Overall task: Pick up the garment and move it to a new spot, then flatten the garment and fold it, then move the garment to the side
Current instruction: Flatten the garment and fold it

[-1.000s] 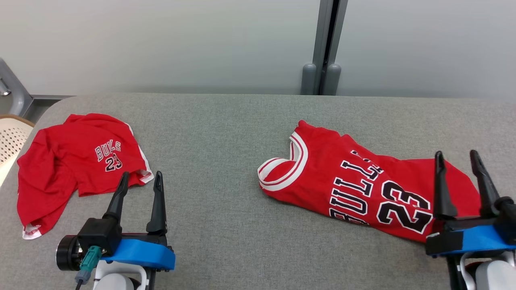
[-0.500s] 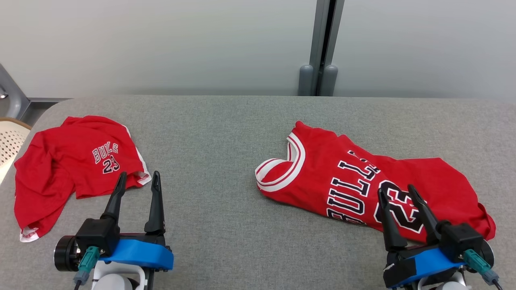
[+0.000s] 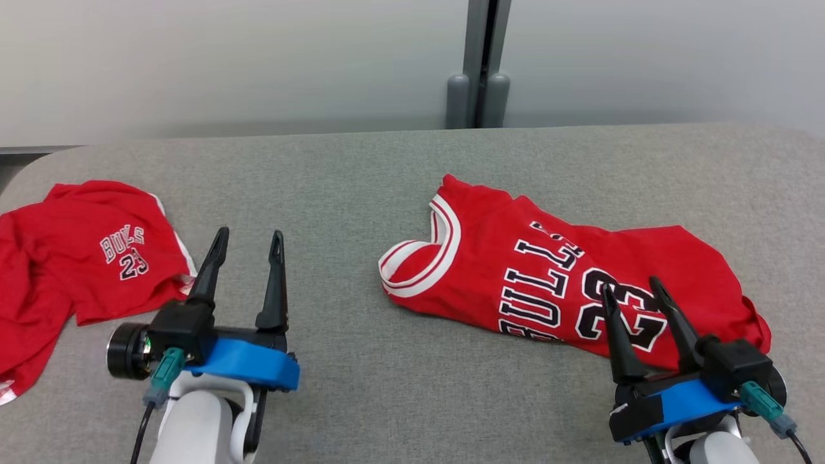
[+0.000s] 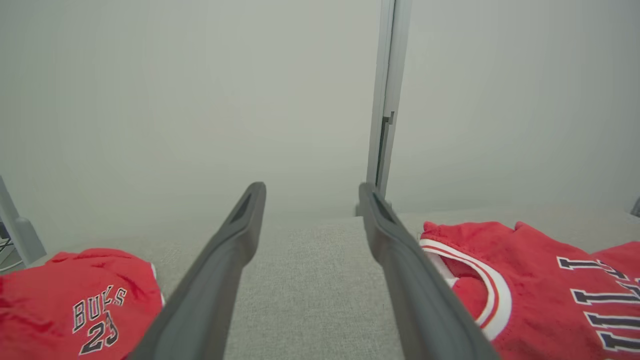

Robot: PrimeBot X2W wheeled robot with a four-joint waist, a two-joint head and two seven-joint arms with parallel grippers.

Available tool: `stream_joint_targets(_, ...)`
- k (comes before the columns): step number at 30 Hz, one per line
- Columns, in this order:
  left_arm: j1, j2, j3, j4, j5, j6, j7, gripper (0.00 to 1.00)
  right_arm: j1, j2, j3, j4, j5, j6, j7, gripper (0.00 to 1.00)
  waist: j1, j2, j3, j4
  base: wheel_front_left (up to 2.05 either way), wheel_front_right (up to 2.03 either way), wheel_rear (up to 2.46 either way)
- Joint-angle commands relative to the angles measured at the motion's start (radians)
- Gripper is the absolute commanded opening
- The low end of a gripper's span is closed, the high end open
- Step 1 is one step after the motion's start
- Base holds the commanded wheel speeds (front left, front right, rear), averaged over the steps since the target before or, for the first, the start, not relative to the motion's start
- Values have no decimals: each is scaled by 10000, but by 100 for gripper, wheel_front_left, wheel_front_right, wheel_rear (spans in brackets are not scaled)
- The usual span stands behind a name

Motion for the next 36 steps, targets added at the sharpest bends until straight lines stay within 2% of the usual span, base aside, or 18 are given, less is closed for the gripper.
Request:
stream_joint_targets(1,-517,33,-226,155,-14,-79,-50,100,-227,-10,44,-62,67,1,-4,100,0,0,162,-209,0,0,0)
stream_joint_targets(7,-1390,219,-985,774,-206,-85,-50,100,-398,-11,15,-167,42,1,-5,100,0,0,489,-696,0,0,0)
stream_joint_targets(19,-2805,969,-3946,3779,-1501,-61,-50,100,-585,-11,50,-386,139,1,-4,100,0,0,1050,-1534,0,0,0)
stream_joint_targets(26,-3255,1101,-5390,5081,-2200,-61,-52,100,-717,-9,47,-450,141,1,-4,100,0,0,1318,-1767,0,0,0)
stream_joint_targets(36,-3886,949,-6464,6314,-2942,-63,-50,100,-767,-9,69,-452,177,1,-5,100,0,0,1398,-1904,0,0,0)
